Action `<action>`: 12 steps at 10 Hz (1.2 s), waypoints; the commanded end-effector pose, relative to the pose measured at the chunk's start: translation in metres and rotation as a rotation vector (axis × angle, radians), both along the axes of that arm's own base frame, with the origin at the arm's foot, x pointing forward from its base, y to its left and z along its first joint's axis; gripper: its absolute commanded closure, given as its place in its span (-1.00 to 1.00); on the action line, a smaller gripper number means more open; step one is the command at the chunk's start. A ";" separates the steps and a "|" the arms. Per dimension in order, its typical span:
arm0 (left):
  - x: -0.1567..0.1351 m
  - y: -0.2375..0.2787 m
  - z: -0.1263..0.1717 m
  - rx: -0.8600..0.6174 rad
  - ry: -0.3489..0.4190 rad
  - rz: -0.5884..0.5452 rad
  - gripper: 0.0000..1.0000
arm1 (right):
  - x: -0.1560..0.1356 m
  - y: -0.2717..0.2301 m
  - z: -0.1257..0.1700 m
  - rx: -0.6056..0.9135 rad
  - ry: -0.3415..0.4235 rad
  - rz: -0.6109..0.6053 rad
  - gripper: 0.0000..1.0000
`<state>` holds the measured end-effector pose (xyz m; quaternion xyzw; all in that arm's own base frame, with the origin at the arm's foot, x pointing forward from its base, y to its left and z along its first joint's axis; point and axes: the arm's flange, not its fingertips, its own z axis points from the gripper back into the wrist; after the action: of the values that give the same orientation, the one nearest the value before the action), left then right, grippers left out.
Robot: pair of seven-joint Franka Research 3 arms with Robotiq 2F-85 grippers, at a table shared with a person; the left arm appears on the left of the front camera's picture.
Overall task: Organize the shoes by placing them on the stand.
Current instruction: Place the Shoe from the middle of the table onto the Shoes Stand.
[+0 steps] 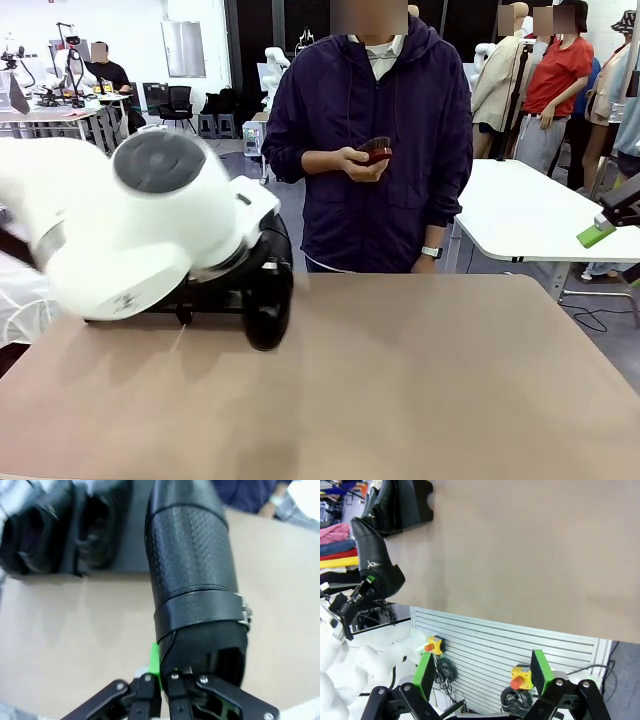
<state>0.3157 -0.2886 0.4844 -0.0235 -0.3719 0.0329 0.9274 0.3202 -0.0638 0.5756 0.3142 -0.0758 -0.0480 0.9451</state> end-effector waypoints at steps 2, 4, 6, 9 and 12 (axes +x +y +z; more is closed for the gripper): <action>0.017 0.028 -0.012 0.060 0.040 -0.125 1.00 | 0.001 0.000 0.003 0.006 0.002 -0.001 -1.00; -0.002 0.013 -0.007 0.059 -0.044 -0.046 1.00 | 0.001 0.000 0.003 0.006 0.002 -0.001 -1.00; -0.002 0.013 -0.007 0.059 -0.044 -0.046 1.00 | 0.001 0.000 0.003 0.006 0.002 -0.001 -1.00; -0.005 0.012 -0.013 0.053 -0.025 -0.059 1.00 | 0.001 0.000 0.003 0.006 0.002 -0.001 -1.00; 0.074 0.042 -0.004 0.051 -0.140 -0.118 1.00 | 0.001 0.000 0.003 0.006 0.002 -0.001 -1.00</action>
<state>0.3436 -0.2532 0.4759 -0.0091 -0.4070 -0.0161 0.9132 0.3201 -0.0638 0.5759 0.3143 -0.0759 -0.0480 0.9451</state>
